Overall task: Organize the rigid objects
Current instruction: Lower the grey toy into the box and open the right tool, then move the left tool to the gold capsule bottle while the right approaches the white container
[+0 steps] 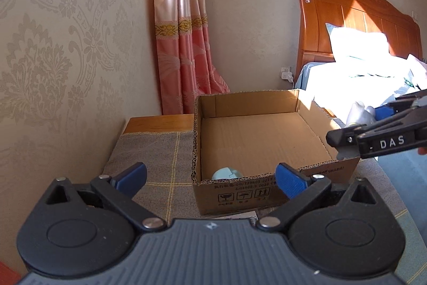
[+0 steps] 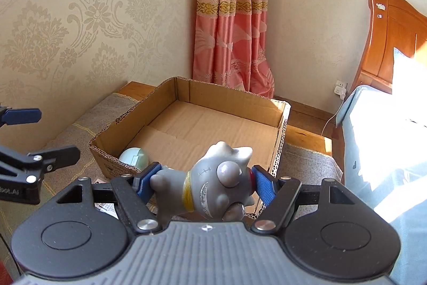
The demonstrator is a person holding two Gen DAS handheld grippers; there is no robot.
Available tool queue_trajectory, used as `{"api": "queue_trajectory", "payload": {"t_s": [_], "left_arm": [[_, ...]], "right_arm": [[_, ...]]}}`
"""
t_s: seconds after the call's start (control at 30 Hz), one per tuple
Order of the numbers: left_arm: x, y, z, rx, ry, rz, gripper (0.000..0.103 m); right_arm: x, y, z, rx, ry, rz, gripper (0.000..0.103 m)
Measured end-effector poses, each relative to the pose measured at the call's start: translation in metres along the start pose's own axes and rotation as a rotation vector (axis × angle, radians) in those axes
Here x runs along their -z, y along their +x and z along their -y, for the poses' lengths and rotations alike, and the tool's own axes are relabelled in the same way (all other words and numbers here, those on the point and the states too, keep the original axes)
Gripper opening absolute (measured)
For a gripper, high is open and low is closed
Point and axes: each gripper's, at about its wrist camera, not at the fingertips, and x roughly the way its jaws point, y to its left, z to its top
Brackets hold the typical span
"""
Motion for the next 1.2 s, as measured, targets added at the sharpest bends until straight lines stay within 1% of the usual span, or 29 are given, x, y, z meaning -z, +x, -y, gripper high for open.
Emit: {"api": "queue_trajectory", "payload": {"t_s": [0.1, 0.23, 0.3, 0.37, 0.4, 0.43, 0.47, 0.53, 0.73, 0.97, 1.2], "left_arm": [[0.012, -0.006, -0.004, -0.036, -0.002, -0.022, 0.102], [0.024, -0.007, -0.006, -0.06, -0.001, -0.052, 0.102], [0.029, -0.007, -0.006, -0.065, 0.004, -0.065, 0.102], [0.031, -0.007, -0.005, -0.061, 0.003, -0.072, 0.102], [0.032, -0.007, -0.004, -0.056, 0.005, -0.075, 0.102], [0.033, -0.008, -0.003, -0.052, 0.007, -0.075, 0.102], [0.033, -0.008, -0.003, -0.051, 0.009, -0.077, 0.102], [0.034, -0.01, -0.002, -0.048, 0.016, -0.077, 0.102], [0.036, -0.017, 0.0, -0.027, 0.015, -0.072, 0.102], [0.041, -0.022, 0.002, -0.015, 0.015, -0.081, 0.102], [0.046, -0.027, -0.003, -0.034, 0.006, -0.085, 0.102]], "right_arm": [[-0.019, 0.023, 0.008, -0.007, 0.009, -0.018, 0.078], [-0.042, 0.059, 0.018, -0.01, 0.037, -0.056, 0.078], [-0.051, 0.075, 0.021, -0.005, 0.047, -0.069, 0.078], [-0.06, 0.088, 0.02, 0.021, 0.042, -0.062, 0.08], [-0.063, 0.092, 0.021, 0.035, 0.044, -0.055, 0.089], [-0.067, 0.095, 0.022, 0.053, 0.053, -0.052, 0.094], [-0.068, 0.096, 0.022, 0.055, 0.06, -0.05, 0.103], [-0.069, 0.089, 0.024, 0.047, 0.08, -0.025, 0.103], [-0.055, 0.062, 0.023, 0.044, 0.092, -0.02, 0.103], [-0.022, 0.029, 0.017, 0.021, 0.094, -0.026, 0.103], [0.016, 0.006, 0.011, -0.023, 0.096, -0.048, 0.103]]}}
